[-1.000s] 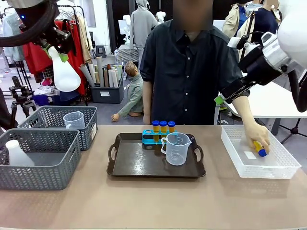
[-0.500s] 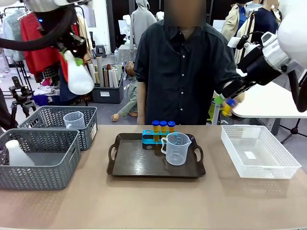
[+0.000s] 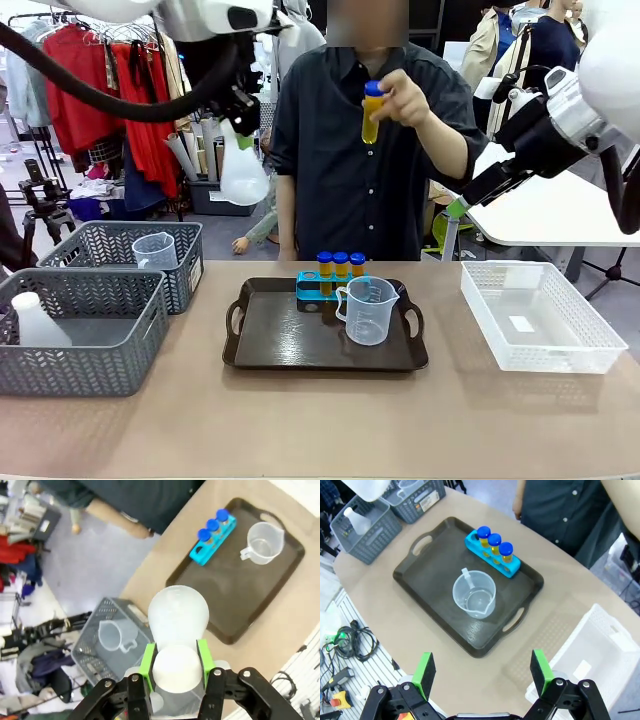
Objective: Prepare the laboratory tools.
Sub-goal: Pick up one Small flask and place it on the Handle tray.
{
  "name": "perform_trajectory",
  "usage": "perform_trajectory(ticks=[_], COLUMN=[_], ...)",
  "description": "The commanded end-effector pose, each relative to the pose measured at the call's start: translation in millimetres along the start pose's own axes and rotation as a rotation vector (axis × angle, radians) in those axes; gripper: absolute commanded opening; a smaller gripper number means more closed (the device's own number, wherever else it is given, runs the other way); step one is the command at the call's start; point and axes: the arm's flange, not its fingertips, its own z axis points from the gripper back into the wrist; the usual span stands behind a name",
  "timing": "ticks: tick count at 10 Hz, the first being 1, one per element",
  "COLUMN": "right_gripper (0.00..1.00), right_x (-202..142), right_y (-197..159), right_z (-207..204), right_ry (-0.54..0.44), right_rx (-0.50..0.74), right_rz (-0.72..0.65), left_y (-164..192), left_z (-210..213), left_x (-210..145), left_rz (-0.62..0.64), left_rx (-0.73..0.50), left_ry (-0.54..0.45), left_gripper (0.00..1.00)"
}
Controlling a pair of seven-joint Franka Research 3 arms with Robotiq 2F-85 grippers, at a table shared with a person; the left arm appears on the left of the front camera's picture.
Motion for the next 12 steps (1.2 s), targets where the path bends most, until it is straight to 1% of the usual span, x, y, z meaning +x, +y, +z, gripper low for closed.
perform_trajectory(ticks=[1, 2, 3, 4, 5, 7, 12], right_gripper=[1.00, 1.00, 1.00, 1.00, 1.00, 1.00, 1.00], right_x=[0.0, 0.0, 0.0, 0.0, 0.0, 0.0, 0.0], right_y=[-0.3, -0.3, -0.3, -0.3, -0.3, -0.3, -0.3], right_z=[0.5, 0.5, 0.5, 0.5, 0.5, 0.5, 0.5], right_ry=[-0.005, -0.005, -0.005, -0.005, -0.005, -0.005, -0.005], right_rx=[0.009, 0.009, 0.009, 0.009, 0.009, 0.009, 0.009], right_rz=[-0.002, -0.002, -0.002, -0.002, -0.002, -0.002, -0.002], left_y=[3.4, -0.5, -8.8, -14.9, -20.8, -26.5, -29.7], left_z=[-11.8, -23.4, -39.9, -53.4, -64.9, -90.1, -136.8], left_x=[18.4, 28.3, 36.8, 41.1, 43.8, 44.0, 29.0], left_rz=[-0.088, -0.126, -0.152, -0.168, -0.190, -0.213, -0.234], left_rx=[-0.008, -0.028, -0.053, -0.074, -0.072, -0.058, -0.128], left_ry=[-0.020, -0.021, 0.002, 0.017, 0.009, 0.009, 0.047], left_gripper=[0.00, 0.00, 0.00, 0.00, 0.00, 0.00, 0.00])
